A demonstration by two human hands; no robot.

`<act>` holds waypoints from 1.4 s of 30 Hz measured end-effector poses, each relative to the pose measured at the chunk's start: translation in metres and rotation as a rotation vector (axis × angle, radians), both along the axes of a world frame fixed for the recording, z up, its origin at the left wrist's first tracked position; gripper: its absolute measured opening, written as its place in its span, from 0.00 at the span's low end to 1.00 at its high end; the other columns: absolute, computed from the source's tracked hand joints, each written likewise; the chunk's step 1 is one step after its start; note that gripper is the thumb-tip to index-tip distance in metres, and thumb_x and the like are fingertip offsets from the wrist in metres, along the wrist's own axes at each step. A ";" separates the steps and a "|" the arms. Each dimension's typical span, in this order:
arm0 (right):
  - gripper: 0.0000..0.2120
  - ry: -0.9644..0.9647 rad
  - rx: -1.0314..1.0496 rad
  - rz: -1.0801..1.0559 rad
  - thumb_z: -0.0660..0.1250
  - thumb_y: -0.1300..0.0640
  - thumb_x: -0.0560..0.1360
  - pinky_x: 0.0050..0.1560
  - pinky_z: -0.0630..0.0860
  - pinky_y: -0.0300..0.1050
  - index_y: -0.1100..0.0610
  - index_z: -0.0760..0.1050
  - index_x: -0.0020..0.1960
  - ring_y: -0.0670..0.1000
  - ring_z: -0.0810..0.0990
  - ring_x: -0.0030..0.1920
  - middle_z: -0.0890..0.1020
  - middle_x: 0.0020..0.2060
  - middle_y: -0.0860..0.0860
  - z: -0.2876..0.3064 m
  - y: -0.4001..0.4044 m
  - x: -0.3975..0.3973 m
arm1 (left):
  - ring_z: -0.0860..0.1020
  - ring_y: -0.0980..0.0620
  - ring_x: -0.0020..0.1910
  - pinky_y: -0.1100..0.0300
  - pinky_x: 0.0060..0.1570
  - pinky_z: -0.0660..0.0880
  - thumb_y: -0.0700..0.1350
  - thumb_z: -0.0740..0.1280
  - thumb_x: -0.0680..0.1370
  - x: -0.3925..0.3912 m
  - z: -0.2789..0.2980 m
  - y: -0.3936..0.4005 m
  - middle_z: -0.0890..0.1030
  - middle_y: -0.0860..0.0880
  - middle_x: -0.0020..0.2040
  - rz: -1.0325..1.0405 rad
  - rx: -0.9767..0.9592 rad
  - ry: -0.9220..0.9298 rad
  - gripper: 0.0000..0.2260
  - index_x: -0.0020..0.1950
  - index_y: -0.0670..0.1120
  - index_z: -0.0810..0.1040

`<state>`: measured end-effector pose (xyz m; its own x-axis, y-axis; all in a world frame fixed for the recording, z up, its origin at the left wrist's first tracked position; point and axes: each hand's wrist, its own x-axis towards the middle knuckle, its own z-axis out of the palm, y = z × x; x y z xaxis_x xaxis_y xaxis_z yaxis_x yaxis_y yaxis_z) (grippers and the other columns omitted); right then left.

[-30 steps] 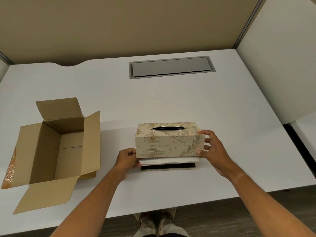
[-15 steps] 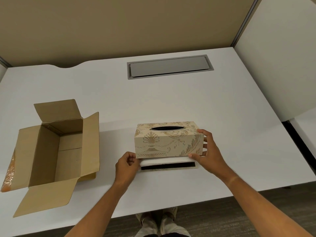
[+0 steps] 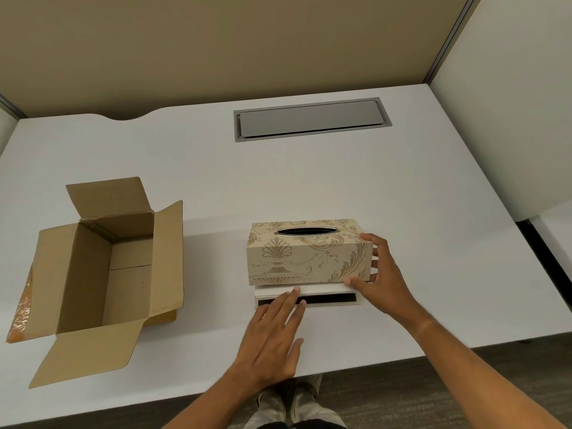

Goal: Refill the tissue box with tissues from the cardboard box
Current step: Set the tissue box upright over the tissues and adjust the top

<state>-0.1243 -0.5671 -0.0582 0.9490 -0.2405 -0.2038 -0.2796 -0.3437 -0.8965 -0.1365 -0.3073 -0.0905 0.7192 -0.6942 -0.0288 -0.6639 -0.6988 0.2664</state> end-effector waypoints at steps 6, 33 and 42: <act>0.46 -0.005 -0.004 0.000 0.79 0.64 0.66 0.39 0.76 0.26 0.24 0.56 0.60 0.44 0.73 0.58 0.67 0.57 0.31 0.001 0.002 0.001 | 0.70 0.44 0.70 0.46 0.66 0.62 0.57 0.69 0.68 0.001 0.006 -0.015 0.70 0.42 0.71 0.020 0.086 -0.042 0.35 0.71 0.41 0.70; 0.05 -0.069 -0.404 0.126 0.70 0.47 0.71 0.50 0.69 0.44 0.46 0.76 0.43 0.49 0.72 0.55 0.73 0.49 0.48 0.037 -0.003 0.063 | 0.69 0.41 0.70 0.46 0.69 0.56 0.57 0.69 0.67 -0.008 0.004 -0.032 0.69 0.40 0.72 0.106 0.202 0.174 0.38 0.73 0.40 0.67; 0.13 0.291 -0.514 0.715 0.74 0.52 0.71 0.49 0.71 0.44 0.51 0.79 0.53 0.49 0.75 0.53 0.75 0.51 0.49 0.045 0.028 0.150 | 0.74 0.41 0.65 0.48 0.64 0.65 0.58 0.72 0.63 -0.008 0.004 -0.035 0.75 0.40 0.66 0.139 0.140 0.152 0.38 0.69 0.41 0.72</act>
